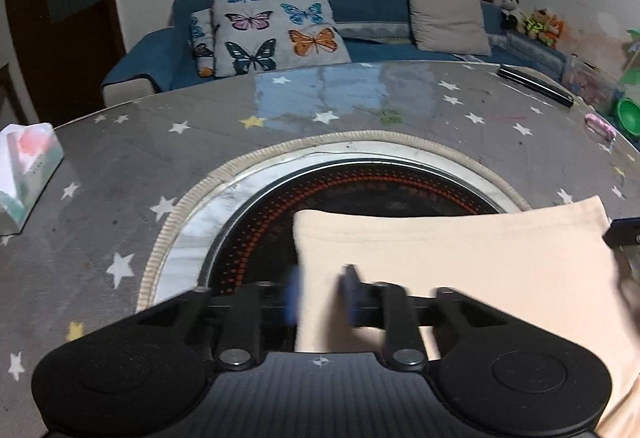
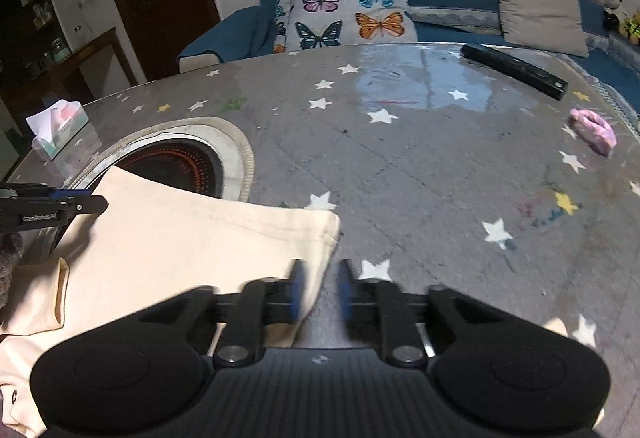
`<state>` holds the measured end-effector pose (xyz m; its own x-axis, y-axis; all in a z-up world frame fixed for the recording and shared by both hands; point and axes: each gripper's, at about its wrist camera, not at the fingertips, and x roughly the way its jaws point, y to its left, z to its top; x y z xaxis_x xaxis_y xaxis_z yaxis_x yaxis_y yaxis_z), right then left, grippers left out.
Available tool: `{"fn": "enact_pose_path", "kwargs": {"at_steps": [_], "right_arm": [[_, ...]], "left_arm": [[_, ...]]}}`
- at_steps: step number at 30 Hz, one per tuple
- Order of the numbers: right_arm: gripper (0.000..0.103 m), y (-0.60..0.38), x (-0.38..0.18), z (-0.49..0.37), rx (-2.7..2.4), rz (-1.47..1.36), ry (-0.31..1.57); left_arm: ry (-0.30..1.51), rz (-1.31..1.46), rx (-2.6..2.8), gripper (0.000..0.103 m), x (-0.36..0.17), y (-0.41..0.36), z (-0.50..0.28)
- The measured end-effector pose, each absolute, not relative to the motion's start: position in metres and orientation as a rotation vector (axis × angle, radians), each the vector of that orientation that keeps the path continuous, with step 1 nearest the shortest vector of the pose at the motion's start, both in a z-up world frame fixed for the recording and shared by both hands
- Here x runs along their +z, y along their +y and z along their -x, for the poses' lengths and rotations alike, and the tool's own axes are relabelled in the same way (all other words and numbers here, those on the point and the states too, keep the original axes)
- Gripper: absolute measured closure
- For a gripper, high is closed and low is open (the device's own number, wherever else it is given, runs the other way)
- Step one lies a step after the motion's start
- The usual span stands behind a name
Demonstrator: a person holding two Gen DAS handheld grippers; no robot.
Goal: Fold clothes
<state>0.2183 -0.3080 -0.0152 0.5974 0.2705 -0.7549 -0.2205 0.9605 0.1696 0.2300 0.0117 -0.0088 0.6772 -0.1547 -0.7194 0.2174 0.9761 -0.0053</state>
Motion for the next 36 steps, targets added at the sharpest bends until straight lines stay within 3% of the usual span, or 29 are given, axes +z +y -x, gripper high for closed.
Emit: {"fn": "enact_pose_path", "kwargs": {"at_steps": [2,21,25,29,31,36], "right_arm": [[0.099,-0.304,-0.014,-0.222,0.286,-0.046,0.88],[0.099,-0.217,-0.013,-0.342,0.344,0.003,0.788],[0.092,-0.214,-0.005,-0.339,0.346,0.056,0.777],[0.089,-0.216,0.005,-0.304,0.4,0.08,0.784],[0.08,-0.218,0.009,-0.285,0.429,0.092,0.789],[0.075,-0.221,0.02,-0.238,0.501,0.121,0.8]], "left_arm": [[0.783,-0.082,-0.204,0.1,-0.008,0.014,-0.229],[0.726,0.007,0.02,0.101,0.007,0.085,-0.274],[0.749,0.03,0.03,0.096,0.005,0.09,-0.276],[0.747,0.014,0.01,0.082,0.012,0.086,-0.254],[0.739,-0.004,-0.028,0.077,0.017,0.08,-0.236],[0.738,-0.051,-0.136,0.076,0.023,0.061,-0.186]]}}
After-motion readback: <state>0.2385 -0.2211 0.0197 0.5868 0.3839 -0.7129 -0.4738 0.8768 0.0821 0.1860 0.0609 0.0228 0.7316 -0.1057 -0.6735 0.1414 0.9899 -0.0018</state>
